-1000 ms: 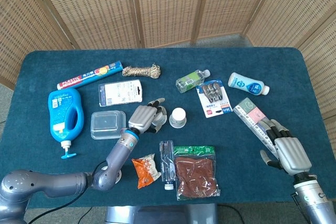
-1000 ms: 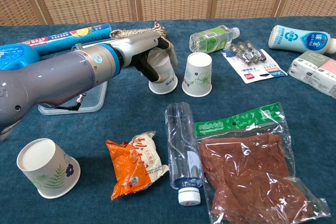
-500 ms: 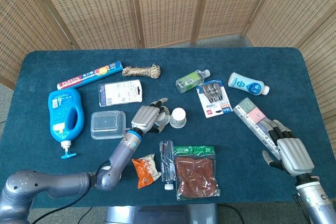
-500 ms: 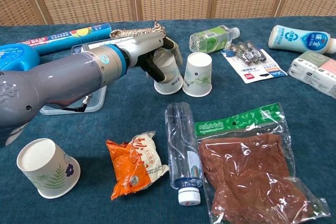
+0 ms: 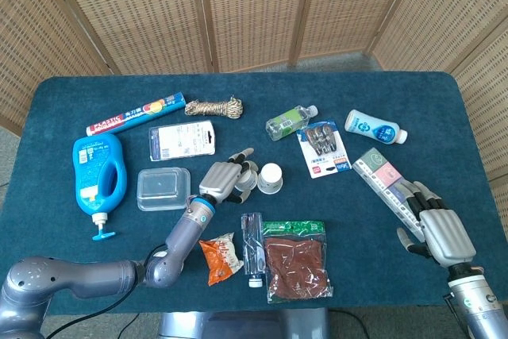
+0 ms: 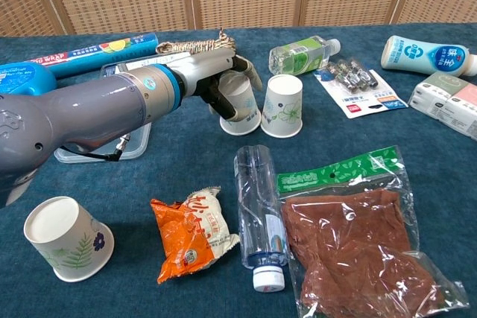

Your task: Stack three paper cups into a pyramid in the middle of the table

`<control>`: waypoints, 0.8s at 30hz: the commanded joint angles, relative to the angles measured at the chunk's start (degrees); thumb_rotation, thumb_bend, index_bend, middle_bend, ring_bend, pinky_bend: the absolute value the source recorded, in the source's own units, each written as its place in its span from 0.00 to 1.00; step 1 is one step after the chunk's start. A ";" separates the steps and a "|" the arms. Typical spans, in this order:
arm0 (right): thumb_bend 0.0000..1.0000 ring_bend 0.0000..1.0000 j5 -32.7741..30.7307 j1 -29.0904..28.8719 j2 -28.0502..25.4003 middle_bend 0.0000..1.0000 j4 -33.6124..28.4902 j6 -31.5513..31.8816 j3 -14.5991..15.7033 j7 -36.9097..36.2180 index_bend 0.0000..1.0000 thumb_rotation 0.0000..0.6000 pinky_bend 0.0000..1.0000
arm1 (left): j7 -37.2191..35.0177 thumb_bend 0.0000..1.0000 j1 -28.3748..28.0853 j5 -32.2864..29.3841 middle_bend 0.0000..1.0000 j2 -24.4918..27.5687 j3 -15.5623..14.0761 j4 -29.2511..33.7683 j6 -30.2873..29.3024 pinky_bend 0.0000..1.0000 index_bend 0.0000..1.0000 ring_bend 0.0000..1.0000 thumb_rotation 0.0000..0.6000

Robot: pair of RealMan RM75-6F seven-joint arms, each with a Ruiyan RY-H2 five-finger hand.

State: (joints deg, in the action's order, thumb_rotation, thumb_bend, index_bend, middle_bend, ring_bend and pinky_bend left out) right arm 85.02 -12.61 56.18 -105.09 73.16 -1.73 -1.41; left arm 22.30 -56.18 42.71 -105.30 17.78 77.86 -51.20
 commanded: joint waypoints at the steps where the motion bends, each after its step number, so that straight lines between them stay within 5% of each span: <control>1: 0.47 0.00 0.03 -0.02 0.01 0.05 -0.04 -0.04 -0.02 -0.05 0.07 1.00 0.17 | 0.20 0.43 0.00 -0.30 0.03 0.44 -0.10 0.51 0.11 0.48 0.23 0.11 1.00; 14: 0.47 0.00 0.02 -0.05 -0.10 0.06 -0.51 -0.12 -0.12 0.24 0.07 1.00 0.17 | 0.91 0.42 0.29 -1.12 0.00 4.56 -0.73 5.49 0.26 0.38 0.11 0.00 1.00; 24: 0.47 0.00 -0.63 -0.52 -0.01 0.06 -0.66 -0.86 -0.49 0.34 0.07 1.00 0.17 | 0.30 0.42 3.16 1.95 0.00 14.19 -2.70 16.97 -1.32 0.26 0.00 0.00 1.00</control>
State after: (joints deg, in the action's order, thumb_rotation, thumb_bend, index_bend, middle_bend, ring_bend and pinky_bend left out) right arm 84.49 -13.06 56.12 -105.79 72.39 -2.16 -1.03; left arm 23.07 -54.29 42.92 -93.89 15.82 91.78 -51.56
